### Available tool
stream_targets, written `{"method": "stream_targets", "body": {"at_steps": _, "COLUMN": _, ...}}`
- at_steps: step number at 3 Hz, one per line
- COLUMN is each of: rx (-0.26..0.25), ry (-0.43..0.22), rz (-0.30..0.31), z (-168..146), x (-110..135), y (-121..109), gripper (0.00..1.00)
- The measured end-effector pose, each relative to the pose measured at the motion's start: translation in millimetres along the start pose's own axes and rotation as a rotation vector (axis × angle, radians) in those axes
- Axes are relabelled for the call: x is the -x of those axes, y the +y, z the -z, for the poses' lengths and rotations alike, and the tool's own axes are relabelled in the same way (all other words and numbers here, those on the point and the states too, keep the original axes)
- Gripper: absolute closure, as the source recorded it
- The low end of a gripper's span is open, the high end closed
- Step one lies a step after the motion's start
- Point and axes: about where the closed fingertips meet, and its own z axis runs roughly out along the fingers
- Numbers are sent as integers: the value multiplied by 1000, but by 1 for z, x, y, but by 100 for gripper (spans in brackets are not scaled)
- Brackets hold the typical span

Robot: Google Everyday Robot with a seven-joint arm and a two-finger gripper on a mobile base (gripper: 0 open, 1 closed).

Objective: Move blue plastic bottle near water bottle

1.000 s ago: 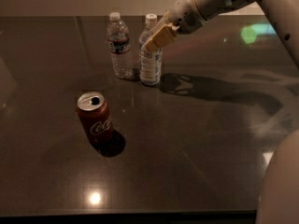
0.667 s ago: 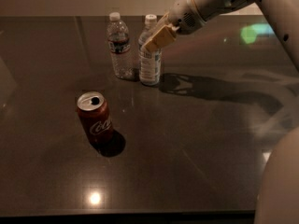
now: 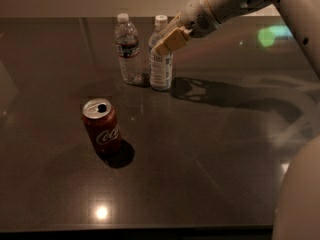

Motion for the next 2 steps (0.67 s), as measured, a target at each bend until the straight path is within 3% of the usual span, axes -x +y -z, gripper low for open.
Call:
{"method": "stream_targets", "body": {"at_steps": 1, "rx": 5, "ry": 0, "rz": 0, "z": -3, "x": 0, "y": 0, "gripper": 0}}
{"method": "stream_targets", "body": {"at_steps": 2, "rx": 5, "ry": 0, "rz": 0, "z": -3, "x": 0, "y": 0, "gripper": 0}}
